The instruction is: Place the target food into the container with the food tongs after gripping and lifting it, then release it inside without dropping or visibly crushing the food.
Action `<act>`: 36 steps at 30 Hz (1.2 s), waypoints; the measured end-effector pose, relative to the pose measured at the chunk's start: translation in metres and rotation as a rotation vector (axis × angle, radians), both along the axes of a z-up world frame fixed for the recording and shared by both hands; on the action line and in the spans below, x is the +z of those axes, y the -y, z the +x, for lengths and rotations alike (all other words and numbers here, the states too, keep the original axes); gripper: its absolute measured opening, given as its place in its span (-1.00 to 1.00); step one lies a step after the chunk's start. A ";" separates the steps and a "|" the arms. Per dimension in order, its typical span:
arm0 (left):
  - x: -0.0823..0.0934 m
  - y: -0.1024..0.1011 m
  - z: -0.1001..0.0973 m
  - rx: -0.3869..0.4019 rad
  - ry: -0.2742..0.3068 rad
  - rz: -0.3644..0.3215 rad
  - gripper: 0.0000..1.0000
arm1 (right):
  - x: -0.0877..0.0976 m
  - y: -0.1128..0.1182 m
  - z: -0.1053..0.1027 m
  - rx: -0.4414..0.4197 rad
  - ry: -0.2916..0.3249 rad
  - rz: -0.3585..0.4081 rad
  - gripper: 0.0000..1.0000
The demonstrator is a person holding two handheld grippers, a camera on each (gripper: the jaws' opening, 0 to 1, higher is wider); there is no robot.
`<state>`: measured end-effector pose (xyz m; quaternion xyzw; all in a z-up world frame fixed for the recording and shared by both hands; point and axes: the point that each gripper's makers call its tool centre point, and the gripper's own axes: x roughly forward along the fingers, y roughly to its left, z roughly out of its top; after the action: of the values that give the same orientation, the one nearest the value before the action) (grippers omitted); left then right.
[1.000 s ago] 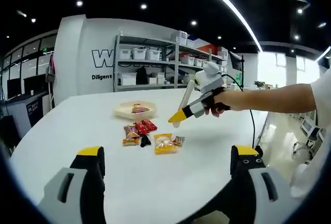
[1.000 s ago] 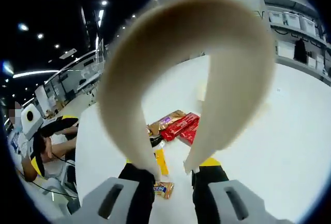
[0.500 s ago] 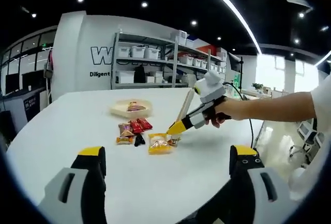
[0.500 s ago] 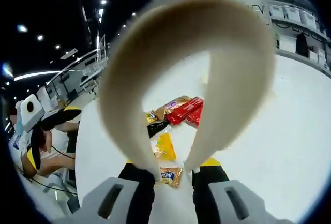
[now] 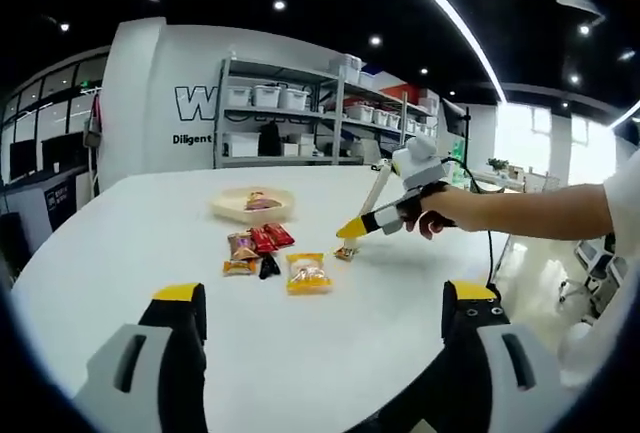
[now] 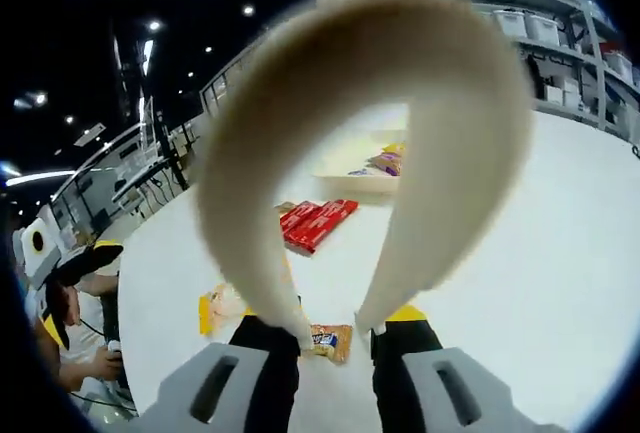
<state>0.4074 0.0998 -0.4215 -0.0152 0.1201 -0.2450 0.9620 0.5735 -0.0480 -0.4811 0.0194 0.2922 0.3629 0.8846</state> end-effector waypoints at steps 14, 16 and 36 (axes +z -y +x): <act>-0.004 -0.005 0.005 0.009 0.006 -0.026 0.89 | -0.002 0.014 -0.018 -0.003 -0.007 -0.002 -0.56; -0.005 -0.005 0.006 0.009 0.003 -0.029 0.89 | 0.000 0.009 -0.026 0.020 -0.030 0.018 -0.56; -0.003 -0.013 0.008 0.027 0.009 -0.039 0.87 | -0.005 -0.011 -0.027 0.176 -0.029 -0.028 -0.58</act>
<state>0.4152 0.1131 -0.4243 -0.0342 0.1106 -0.2343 0.9652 0.5461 -0.0368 -0.4862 -0.0132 0.3105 0.4348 0.8452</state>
